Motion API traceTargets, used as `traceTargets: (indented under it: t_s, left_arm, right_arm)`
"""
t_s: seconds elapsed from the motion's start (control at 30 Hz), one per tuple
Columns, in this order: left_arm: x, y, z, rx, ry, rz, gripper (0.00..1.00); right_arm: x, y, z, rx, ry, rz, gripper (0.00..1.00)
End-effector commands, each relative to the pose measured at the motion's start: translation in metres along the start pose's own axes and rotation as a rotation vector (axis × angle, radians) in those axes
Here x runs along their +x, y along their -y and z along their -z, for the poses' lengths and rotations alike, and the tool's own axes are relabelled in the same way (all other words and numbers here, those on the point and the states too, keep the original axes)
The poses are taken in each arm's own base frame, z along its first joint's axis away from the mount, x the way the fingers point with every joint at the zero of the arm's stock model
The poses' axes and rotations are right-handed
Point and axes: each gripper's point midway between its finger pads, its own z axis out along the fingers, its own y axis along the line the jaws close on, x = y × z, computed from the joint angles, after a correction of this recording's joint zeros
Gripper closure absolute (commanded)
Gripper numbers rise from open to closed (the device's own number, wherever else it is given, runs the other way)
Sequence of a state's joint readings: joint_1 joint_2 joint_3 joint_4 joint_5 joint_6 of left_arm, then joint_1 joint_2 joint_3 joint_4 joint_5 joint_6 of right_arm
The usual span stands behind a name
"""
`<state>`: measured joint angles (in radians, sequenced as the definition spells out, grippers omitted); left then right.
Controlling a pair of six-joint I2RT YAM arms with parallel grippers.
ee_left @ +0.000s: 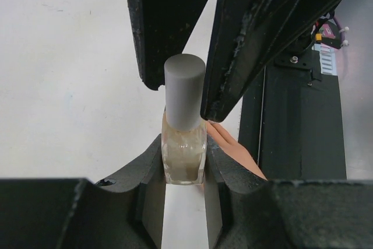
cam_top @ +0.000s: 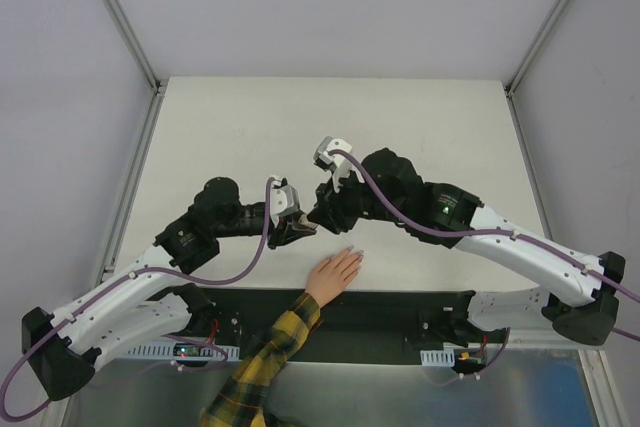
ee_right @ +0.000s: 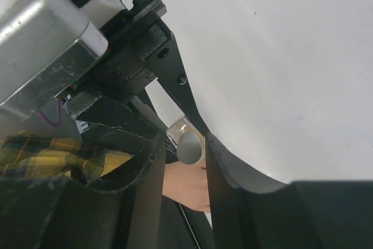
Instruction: Paint the nails
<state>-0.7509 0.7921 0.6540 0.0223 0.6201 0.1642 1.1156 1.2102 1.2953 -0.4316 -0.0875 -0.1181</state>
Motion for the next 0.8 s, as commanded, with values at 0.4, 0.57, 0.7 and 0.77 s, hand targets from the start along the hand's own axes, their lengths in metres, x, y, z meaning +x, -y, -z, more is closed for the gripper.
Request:
traceTargets:
  t_s: [0.4,0.57,0.7,0.77]
  left_arm:
    - [-0.032,-0.022,0.007,-0.127,0.079,-0.050,1.00]
    - [-0.029,-0.062,0.023,-0.378,0.067,-0.056,1.00]
    - [-0.030,-0.062,0.025,-0.388,0.083,-0.062,1.00]
    - [-0.030,-0.061,0.023,-0.377,0.085,-0.059,1.00]
  right_arm:
    - [0.011,0.000,-0.022,-0.026,-0.052,0.025,0.99]
    - [0.013,0.058,-0.002,0.656,0.079,-0.257,1.00]
    - [-0.001,0.043,0.002,0.771,0.226,-0.257,1.00]
    - [-0.009,0.041,-0.005,0.781,0.206,-0.235,1.00]
